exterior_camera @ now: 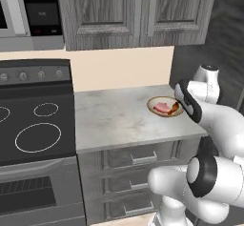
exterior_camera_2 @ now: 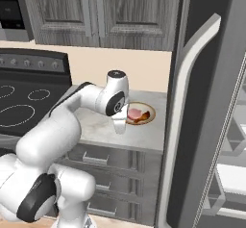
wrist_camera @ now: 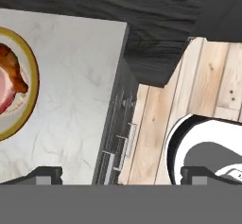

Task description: Place the bowl with the sweet potato and avocado on the top shelf of the fridge. Place the bowl with the steak and chicken drumstick on the second highest shelf of the fridge.

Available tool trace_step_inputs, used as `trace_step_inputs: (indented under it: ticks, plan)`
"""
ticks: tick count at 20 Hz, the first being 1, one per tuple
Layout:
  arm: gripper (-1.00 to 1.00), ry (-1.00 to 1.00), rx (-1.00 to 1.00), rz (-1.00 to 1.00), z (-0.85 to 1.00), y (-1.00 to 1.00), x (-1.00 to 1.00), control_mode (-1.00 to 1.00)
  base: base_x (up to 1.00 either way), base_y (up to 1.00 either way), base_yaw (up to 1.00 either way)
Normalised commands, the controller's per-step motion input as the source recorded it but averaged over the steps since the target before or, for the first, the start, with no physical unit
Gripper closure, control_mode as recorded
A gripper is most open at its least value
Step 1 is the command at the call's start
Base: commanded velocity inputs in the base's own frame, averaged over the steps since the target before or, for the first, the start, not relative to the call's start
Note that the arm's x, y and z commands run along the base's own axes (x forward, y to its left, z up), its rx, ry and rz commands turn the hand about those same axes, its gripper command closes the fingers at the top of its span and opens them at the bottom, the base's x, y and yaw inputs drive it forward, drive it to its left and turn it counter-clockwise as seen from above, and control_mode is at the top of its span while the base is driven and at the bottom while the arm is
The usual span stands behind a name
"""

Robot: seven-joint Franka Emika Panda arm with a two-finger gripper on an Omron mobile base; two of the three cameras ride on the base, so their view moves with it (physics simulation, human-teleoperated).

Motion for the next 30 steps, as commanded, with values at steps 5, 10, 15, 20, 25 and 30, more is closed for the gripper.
trace_step_inputs:
  ticks: [5, 10, 15, 20, 25, 30]
  plan:
    - [-1.0, 0.0, -0.03, -0.02, -0.54, 0.1, 0.42, -1.0, 0.0, 0.0, 0.0]
    - [-1.0, 0.0, -0.01, -0.02, -0.51, 0.03, 0.36, -1.0, 0.0, 0.0, 0.0]
    - [-1.0, -0.03, 0.0, -0.02, -0.19, 0.0, 0.38, -1.0, 0.0, 0.0, 0.0]
    - [-1.0, -0.02, 0.01, 0.0, -0.01, 0.0, 0.34, -1.0, 0.0, 0.0, 0.0]
    - [-1.0, 0.0, 0.01, 0.0, -0.28, 0.0, 0.32, -1.0, 0.0, 0.0, 0.0]
    - [-1.0, 0.0, 0.0, 0.0, -0.09, 0.0, 0.46, -1.0, 0.0, 0.0, 0.0]
